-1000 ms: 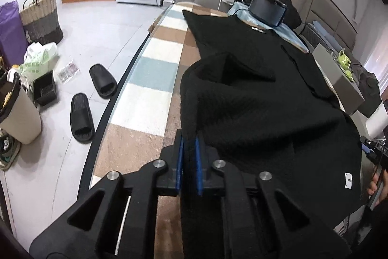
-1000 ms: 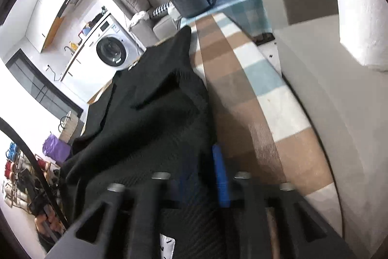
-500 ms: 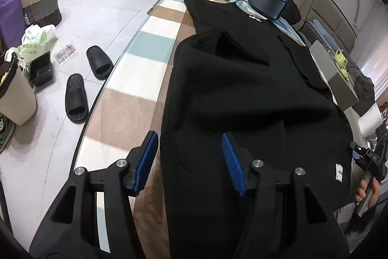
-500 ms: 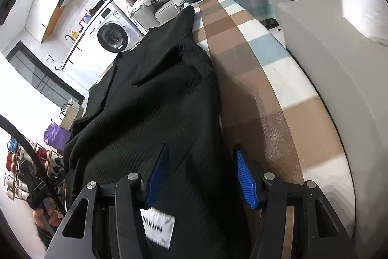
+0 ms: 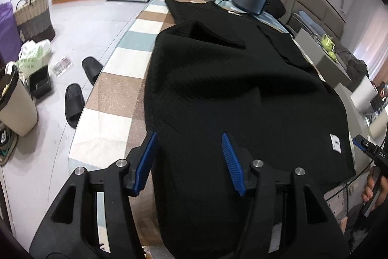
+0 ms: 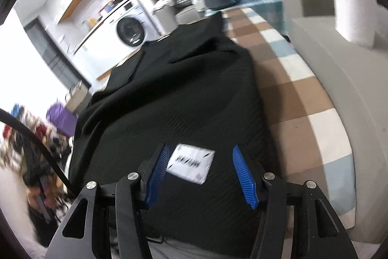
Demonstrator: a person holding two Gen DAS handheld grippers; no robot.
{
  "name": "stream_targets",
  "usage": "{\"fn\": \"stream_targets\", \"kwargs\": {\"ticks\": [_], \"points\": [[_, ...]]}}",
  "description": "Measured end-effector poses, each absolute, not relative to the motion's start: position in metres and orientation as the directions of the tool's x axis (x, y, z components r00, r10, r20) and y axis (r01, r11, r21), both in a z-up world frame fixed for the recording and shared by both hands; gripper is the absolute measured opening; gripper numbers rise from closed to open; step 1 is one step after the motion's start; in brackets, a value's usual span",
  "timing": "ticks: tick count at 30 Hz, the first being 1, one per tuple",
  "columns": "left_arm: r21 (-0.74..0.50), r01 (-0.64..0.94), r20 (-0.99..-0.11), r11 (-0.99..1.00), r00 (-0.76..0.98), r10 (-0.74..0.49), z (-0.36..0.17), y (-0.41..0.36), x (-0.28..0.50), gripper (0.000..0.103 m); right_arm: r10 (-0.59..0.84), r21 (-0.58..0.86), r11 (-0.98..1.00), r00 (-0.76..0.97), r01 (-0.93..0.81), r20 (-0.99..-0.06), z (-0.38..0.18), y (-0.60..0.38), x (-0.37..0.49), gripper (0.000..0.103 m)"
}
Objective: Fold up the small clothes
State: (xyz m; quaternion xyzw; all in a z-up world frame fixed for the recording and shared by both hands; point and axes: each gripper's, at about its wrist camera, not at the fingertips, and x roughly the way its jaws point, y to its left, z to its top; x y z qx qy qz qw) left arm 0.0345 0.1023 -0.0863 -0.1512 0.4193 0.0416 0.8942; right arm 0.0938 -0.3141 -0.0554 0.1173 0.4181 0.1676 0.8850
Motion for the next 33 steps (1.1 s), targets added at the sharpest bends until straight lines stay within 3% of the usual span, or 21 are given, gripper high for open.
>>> {"fn": "stream_targets", "kwargs": {"ticks": [11,22,25,26,28,29,33], "points": [[-0.198,-0.06,-0.759,0.978,0.641,-0.115,-0.082,0.049,0.008,0.06,0.457,0.237,0.863,0.488,-0.447,-0.743,-0.085,-0.235,0.046,0.057],[-0.189,-0.04,-0.77,0.981,0.626,-0.123,-0.083,0.041,-0.003,0.06,0.362,0.028,0.834,0.508,-0.551,-0.782,-0.099,-0.187,0.042,0.059],[-0.178,-0.043,-0.769,0.983,0.629,-0.112,-0.083,0.042,-0.003,0.06,0.341,-0.001,0.835,0.519,-0.55,-0.784,-0.1,-0.185,0.044,0.05],[-0.179,-0.044,-0.769,0.983,0.629,-0.111,-0.083,0.045,-0.002,0.06,0.342,0.001,0.836,0.521,-0.548,-0.782,-0.099,-0.187,0.044,0.038],[-0.181,-0.049,-0.77,0.982,0.628,-0.111,-0.083,0.048,-0.001,0.06,0.357,0.021,0.836,0.516,-0.548,-0.778,-0.099,-0.19,0.046,0.028],[-0.183,-0.052,-0.771,0.982,0.628,-0.11,-0.085,0.05,0.002,0.06,0.354,0.016,0.838,0.521,-0.546,-0.776,-0.099,-0.192,0.046,0.017],[-0.188,-0.063,-0.771,0.98,0.627,-0.107,-0.085,0.055,0.003,0.06,0.356,0.01,0.837,0.529,-0.548,-0.77,-0.099,-0.194,0.045,0.007]]}}
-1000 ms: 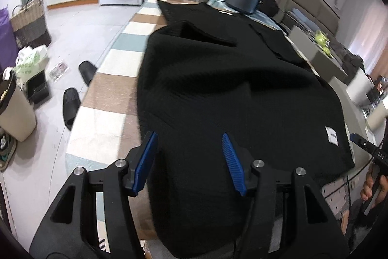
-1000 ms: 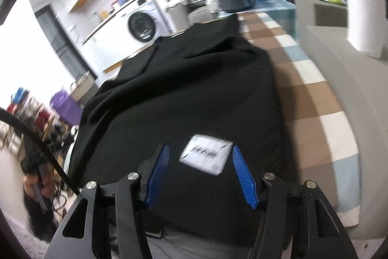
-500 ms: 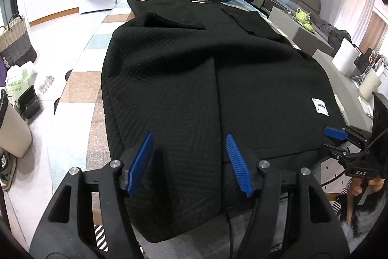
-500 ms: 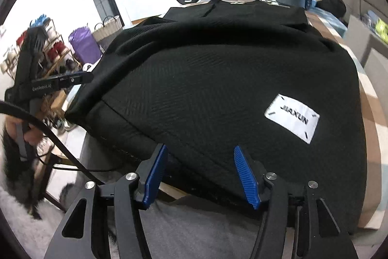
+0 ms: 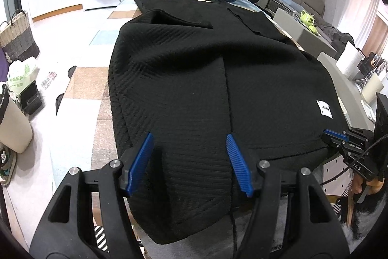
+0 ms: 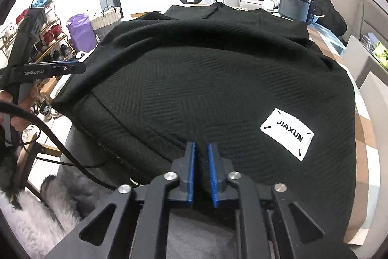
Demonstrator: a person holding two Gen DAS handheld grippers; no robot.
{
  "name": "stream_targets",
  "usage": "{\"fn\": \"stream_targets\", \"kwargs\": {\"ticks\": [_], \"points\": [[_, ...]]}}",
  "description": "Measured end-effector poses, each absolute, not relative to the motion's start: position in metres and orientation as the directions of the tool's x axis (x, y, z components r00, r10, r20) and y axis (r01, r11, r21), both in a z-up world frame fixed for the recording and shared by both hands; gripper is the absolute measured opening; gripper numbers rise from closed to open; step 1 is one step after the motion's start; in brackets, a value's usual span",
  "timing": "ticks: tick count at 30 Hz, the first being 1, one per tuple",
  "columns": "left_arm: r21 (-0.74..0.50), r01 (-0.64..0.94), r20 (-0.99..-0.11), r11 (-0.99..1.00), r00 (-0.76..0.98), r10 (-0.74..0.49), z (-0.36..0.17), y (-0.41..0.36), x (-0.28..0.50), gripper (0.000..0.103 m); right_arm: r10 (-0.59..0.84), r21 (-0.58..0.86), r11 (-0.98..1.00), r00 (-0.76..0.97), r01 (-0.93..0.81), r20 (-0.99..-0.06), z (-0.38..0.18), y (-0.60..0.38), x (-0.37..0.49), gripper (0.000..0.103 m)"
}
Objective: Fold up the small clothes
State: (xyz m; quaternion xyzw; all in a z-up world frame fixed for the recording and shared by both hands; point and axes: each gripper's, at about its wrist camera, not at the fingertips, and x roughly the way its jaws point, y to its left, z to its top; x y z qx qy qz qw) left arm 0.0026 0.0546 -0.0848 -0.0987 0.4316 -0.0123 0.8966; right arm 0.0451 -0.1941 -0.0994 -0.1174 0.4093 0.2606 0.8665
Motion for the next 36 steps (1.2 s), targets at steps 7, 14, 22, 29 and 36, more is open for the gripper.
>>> {"fn": "stream_targets", "kwargs": {"ticks": [7,14,22,29,36], "points": [[-0.193,-0.062,-0.767,0.979,0.633,-0.111,-0.083,0.055,0.001,0.06,0.415,0.055,0.798,0.48,-0.6,-0.773,-0.099,-0.189,0.036,0.043],[-0.187,-0.055,-0.77,0.981,0.628,-0.112,-0.085,0.054,0.003,0.06,0.391,-0.017,0.78,0.509,-0.626,-0.766,-0.104,-0.173,0.037,0.041],[-0.197,-0.072,-0.76,0.978,0.641,-0.106,-0.082,0.061,0.001,0.06,0.434,-0.001,0.766,0.518,-0.643,-0.738,-0.098,-0.179,0.038,0.005],[-0.208,-0.098,-0.751,0.973,0.653,-0.095,-0.079,0.072,0.002,0.06,0.545,0.165,0.782,0.529,-0.601,-0.65,-0.066,-0.243,0.024,0.005],[-0.205,-0.149,-0.771,0.967,0.633,-0.065,-0.087,0.087,0.008,0.06,0.521,0.164,0.779,0.48,-0.605,-0.706,-0.067,-0.267,0.02,0.014]]}}
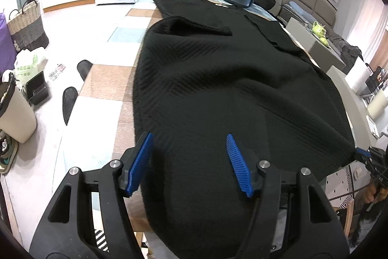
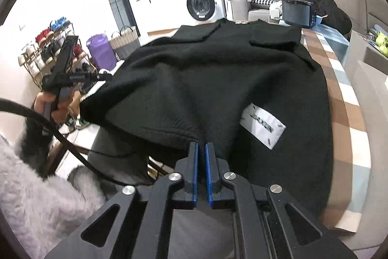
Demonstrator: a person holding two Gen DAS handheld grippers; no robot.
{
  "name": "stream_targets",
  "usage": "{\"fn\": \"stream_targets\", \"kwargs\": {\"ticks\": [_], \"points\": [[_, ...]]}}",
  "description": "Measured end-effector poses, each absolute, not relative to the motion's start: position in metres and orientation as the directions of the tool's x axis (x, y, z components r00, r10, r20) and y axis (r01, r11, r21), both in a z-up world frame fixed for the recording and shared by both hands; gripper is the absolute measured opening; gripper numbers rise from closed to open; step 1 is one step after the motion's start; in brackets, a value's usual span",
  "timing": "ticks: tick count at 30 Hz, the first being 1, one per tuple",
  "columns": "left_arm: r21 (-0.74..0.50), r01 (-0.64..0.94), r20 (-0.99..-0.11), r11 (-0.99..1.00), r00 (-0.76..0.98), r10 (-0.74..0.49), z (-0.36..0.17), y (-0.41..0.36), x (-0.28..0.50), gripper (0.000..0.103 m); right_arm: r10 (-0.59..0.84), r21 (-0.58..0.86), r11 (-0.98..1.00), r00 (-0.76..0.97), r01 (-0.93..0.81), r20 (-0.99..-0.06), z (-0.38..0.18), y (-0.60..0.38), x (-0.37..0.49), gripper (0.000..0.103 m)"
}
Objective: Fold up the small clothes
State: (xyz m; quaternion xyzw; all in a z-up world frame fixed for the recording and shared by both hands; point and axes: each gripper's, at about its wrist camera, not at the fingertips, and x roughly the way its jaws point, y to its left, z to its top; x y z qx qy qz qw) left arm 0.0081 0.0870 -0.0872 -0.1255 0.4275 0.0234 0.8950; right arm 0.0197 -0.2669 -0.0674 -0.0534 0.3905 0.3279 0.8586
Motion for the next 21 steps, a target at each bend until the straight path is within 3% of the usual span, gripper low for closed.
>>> {"fn": "stream_targets", "kwargs": {"ticks": [1,3,9,14,21], "points": [[-0.205,-0.157,-0.772,0.966,0.633,-0.06,-0.088,0.09,0.01,0.06,0.528,0.177,0.772,0.461,-0.611,-0.713,-0.068,-0.268,0.017,0.019],[-0.206,-0.175,-0.774,0.963,0.631,-0.051,-0.09,0.097,0.015,0.06,0.554,0.191,0.756,0.458,-0.626,-0.695,-0.06,-0.277,0.012,0.05],[-0.25,-0.25,-0.784,0.935,0.619,-0.045,-0.097,0.122,0.045,0.06,0.539,0.266,0.829,0.576,-0.492,-0.614,-0.034,-0.313,0.04,0.058],[-0.251,-0.304,-0.796,0.919,0.605,-0.017,-0.1,0.144,0.08,0.06,0.379,0.29,0.925,0.662,-0.246,-0.647,-0.044,-0.338,0.109,0.058],[-0.229,-0.333,-0.822,0.915,0.569,0.002,-0.11,0.159,0.123,0.06,0.348,0.319,0.934,0.632,-0.164,-0.693,-0.063,-0.344,0.177,0.058]]}}
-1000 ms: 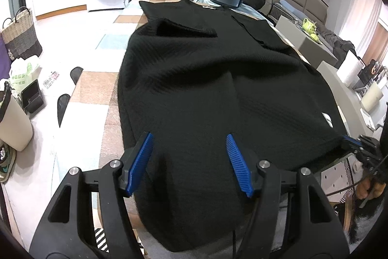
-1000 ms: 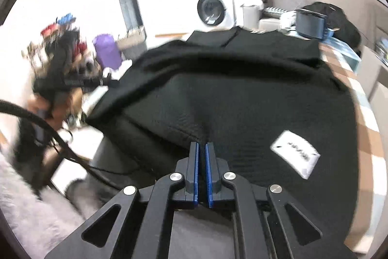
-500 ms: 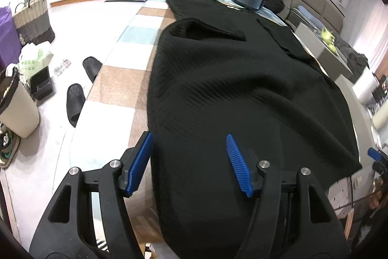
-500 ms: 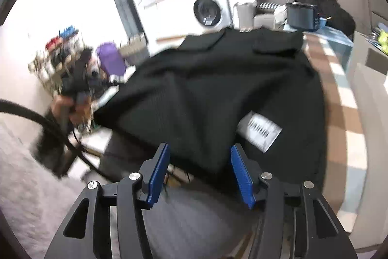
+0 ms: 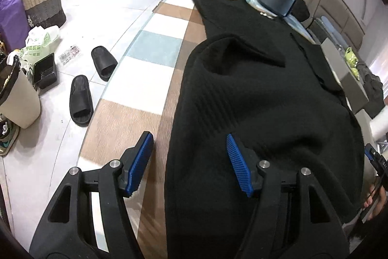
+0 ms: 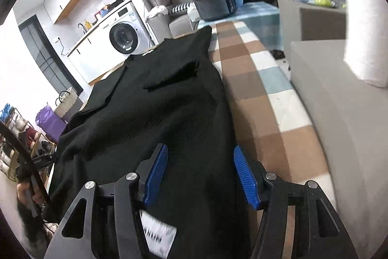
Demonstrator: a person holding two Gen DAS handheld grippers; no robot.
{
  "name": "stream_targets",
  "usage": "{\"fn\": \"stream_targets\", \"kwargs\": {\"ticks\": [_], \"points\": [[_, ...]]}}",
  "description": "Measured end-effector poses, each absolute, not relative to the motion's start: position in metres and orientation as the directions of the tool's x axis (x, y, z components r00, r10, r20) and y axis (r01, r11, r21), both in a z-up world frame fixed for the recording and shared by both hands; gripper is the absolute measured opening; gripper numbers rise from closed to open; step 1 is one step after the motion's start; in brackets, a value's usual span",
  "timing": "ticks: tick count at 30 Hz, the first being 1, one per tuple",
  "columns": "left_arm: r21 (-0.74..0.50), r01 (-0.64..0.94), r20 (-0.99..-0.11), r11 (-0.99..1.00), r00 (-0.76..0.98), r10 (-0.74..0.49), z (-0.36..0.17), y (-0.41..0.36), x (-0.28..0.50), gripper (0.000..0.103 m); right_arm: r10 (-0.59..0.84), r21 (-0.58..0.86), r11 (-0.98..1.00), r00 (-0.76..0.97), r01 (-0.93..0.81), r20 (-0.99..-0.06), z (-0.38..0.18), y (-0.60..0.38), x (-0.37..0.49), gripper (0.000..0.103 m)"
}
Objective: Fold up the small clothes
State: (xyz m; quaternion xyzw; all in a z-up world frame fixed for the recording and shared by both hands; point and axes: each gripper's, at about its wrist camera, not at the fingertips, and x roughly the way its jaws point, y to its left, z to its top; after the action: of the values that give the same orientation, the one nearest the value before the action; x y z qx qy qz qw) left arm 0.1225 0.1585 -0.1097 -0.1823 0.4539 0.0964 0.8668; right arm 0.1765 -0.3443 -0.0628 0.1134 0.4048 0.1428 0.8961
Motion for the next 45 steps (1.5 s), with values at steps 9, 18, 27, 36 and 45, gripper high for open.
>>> {"fn": "stream_targets", "kwargs": {"ticks": [9,18,27,36,45], "points": [[-0.233,-0.291,-0.808,0.928,0.589,-0.018,-0.113,0.15,0.159,0.051,0.341,0.32,0.937,0.59,-0.144,-0.732,-0.079,-0.336,0.22,0.057],[-0.295,-0.274,-0.718,0.915,0.695,-0.023,-0.091,0.158,0.143,0.003,0.349,0.305,0.935,0.615,-0.18,-0.707,-0.075,-0.33,0.221,0.005],[-0.326,-0.315,-0.63,0.891,0.776,0.044,-0.059,0.175,0.084,0.002,0.469,0.454,0.86,0.713,-0.234,-0.521,-0.047,-0.36,0.152,0.004],[-0.352,-0.332,-0.616,0.875,0.786,0.051,-0.046,0.206,0.067,0.002,0.566,0.465,0.801,0.729,-0.377,-0.384,-0.012,-0.347,0.119,0.004],[-0.243,-0.338,-0.689,0.909,0.72,0.084,-0.059,0.211,0.142,0.003,0.44,0.465,0.867,0.717,-0.181,-0.541,-0.034,-0.333,0.189,0.005]]}}
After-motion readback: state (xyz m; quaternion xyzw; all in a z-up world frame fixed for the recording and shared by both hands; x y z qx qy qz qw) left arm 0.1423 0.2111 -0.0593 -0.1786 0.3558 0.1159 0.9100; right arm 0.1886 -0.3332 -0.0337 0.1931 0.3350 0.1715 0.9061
